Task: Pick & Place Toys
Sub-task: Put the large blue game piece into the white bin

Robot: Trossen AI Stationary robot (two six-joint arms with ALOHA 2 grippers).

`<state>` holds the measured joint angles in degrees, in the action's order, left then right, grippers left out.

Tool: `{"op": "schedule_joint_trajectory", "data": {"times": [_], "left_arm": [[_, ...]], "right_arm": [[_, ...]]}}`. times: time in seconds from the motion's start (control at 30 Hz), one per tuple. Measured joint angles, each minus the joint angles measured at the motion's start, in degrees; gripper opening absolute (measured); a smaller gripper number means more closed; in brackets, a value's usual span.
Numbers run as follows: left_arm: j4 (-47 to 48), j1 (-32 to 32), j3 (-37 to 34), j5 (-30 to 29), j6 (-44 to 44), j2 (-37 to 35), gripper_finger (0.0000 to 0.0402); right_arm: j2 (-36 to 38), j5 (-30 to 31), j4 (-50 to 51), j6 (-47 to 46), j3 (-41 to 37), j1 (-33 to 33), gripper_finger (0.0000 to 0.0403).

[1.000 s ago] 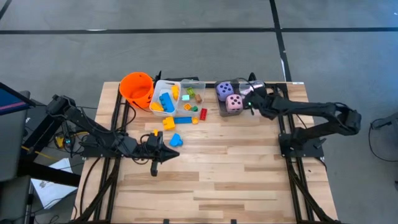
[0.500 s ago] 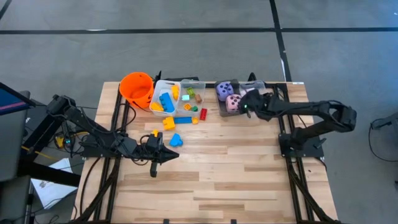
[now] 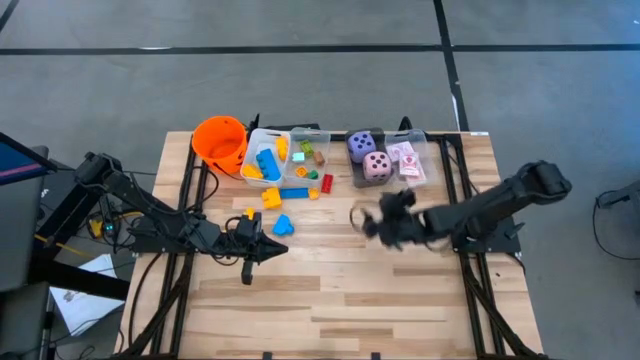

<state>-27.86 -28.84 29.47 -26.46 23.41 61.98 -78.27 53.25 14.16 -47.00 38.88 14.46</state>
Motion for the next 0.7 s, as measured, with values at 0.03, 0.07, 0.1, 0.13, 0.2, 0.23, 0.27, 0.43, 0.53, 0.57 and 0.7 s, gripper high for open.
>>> {"op": "schedule_joint_trajectory", "data": {"times": [0.03, 0.07, 0.1, 0.13, 0.2, 0.23, 0.27, 0.43, 0.53, 0.57, 0.7], "left_arm": [[-0.01, -0.01, 0.00, -0.01, 0.01, 0.00, 0.0000], [0.00, 0.00, 0.00, -0.01, -0.01, 0.00, 0.0000], [0.00, 0.00, 0.00, 0.00, -0.01, 0.00, 0.0000], [0.00, -0.02, 0.00, -0.02, -0.01, 0.00, 0.0000], [0.00, -0.02, 0.00, 0.00, -0.08, 0.00, 0.0000], [0.01, -0.02, 0.00, 0.00, -0.32, 0.00, 0.0000], [-0.01, -0.02, 0.00, 0.00, -0.44, 0.00, 0.0000], [-0.04, 0.14, 0.00, -0.02, -0.60, 0.00, 0.0000], [-0.04, 0.33, 0.00, -0.02, -1.03, 0.00, 0.0000], [-0.02, 0.33, 0.00, -0.02, -1.40, 0.00, 0.0000], [1.25, 0.31, 0.00, -0.01, -2.16, 0.00, 0.0000]], "right_arm": [[-1.05, 0.65, -2.95, -0.43, -0.01, 2.87, 0.0388], [-2.49, 1.22, -6.94, -0.44, 0.06, 5.42, 0.0388], [-4.11, 1.69, -10.45, -0.29, 0.09, 7.66, 0.0388], [-5.88, 2.21, -13.67, 0.37, 0.03, 9.61, 0.0388], [-9.80, 2.34, -21.83, 2.05, 0.01, 12.53, 0.0388], [-11.83, 2.35, -25.78, 2.66, 0.03, 13.50, 0.0388], [-14.03, 2.34, -29.76, 3.10, 0.03, 14.32, 0.0388], [-24.24, 2.32, -46.63, 3.50, 0.03, 15.79, 0.0388], [-29.16, 2.18, -52.45, 3.47, 0.03, 15.23, 0.0388], [-30.44, 1.97, -53.79, 3.50, 0.03, 14.99, 0.0388], [-33.74, -0.80, -58.44, 3.71, 0.03, 13.85, 0.0388]]}}
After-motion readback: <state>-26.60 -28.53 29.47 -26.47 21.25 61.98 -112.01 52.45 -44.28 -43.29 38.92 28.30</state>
